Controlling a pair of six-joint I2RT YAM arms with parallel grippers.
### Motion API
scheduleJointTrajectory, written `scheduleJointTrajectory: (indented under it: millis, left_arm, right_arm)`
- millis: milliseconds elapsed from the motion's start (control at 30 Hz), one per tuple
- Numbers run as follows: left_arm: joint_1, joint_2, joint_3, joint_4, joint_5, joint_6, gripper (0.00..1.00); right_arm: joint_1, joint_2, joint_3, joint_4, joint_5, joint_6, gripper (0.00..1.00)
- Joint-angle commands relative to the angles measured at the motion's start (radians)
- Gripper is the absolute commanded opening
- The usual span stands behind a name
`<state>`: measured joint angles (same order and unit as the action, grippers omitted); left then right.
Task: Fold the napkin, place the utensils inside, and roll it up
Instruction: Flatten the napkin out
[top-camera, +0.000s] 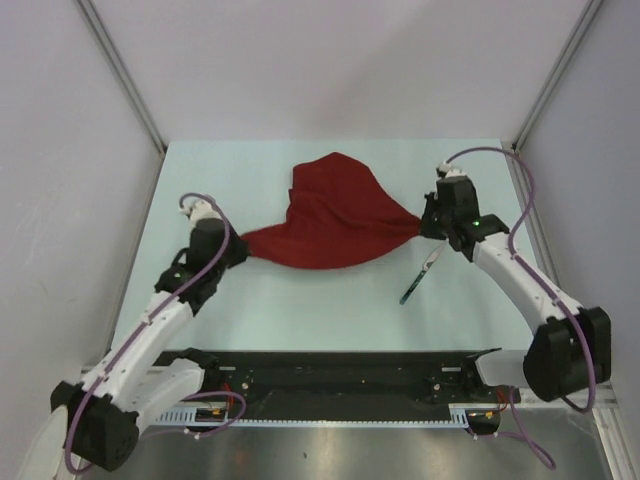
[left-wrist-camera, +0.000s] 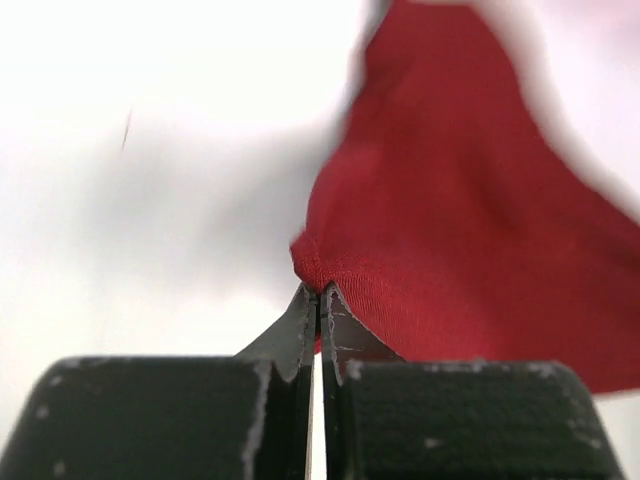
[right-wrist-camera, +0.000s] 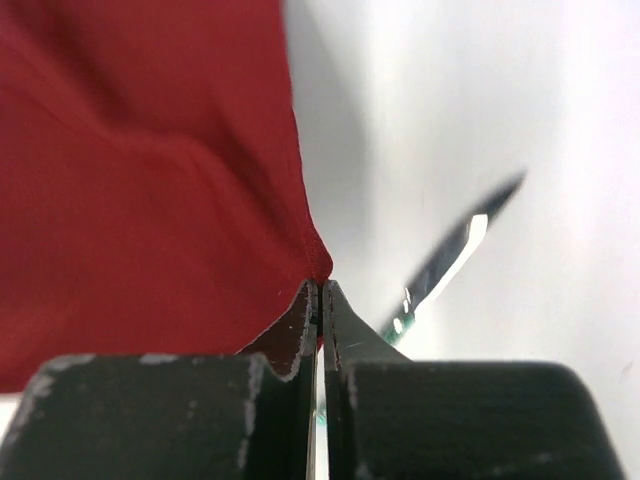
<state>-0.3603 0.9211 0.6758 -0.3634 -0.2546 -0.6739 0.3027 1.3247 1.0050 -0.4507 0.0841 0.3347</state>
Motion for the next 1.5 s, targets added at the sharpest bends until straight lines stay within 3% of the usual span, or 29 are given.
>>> scheduleJointTrajectory:
  millis: [0,367,600,700,867,1067,1167,1267,1300,1333,1400,1433,1467]
  left_arm:
    - [0.047,-0.067,0.255,-0.04,-0.043,0.115,0.0]
    - [0.121,-0.126,0.835,-0.137,-0.063,0.272,0.0]
    - [0.119,-0.151,1.065,-0.226,-0.078,0.339,0.0]
    - [0.121,-0.145,1.073,-0.236,-0.063,0.333,0.0]
    - [0.121,-0.09,0.895,-0.154,-0.098,0.333,0.0]
    - [0.208,0.079,0.67,0.013,-0.016,0.294,0.0]
    - [0.286,0.264,0.63,0.093,0.089,0.275,0.0]
    - [0.345,0.561,0.724,0.115,0.242,0.246,0.0]
    - [0.353,0.638,0.769,0.109,0.274,0.219,0.06]
    - [0.357,0.789,0.851,0.113,0.337,0.202,0.29]
    - [0.386,0.91,0.936,0.127,0.386,0.157,0.62]
    - [0.391,1.005,1.025,0.092,0.394,0.149,0.75]
    - [0.391,1.031,1.062,0.068,0.388,0.148,0.77]
  right_arm:
    - [0.035,-0.163,0.191,-0.028,0.084,-0.068,0.0]
    - [0.338,-0.37,0.61,-0.019,0.388,-0.255,0.0]
    - [0.434,-0.387,0.773,-0.008,0.358,-0.296,0.0]
    - [0.434,-0.369,0.77,0.023,0.322,-0.284,0.0]
    - [0.409,-0.273,0.678,0.086,0.388,-0.286,0.0]
    - [0.096,-0.073,0.52,0.187,0.123,-0.129,0.0]
    - [0.015,0.13,0.512,0.285,0.036,-0.115,0.0]
    - [-0.051,0.422,0.601,0.349,-0.055,-0.108,0.0]
    - [-0.065,0.5,0.706,0.349,-0.12,-0.099,0.0]
    - [-0.079,0.681,0.786,0.334,-0.153,-0.089,0.04]
    - [-0.122,0.85,1.032,0.29,-0.304,-0.047,0.35]
    - [-0.131,0.917,1.111,0.224,-0.346,-0.024,0.57]
    - [-0.145,1.015,1.174,0.193,-0.38,-0.011,0.61]
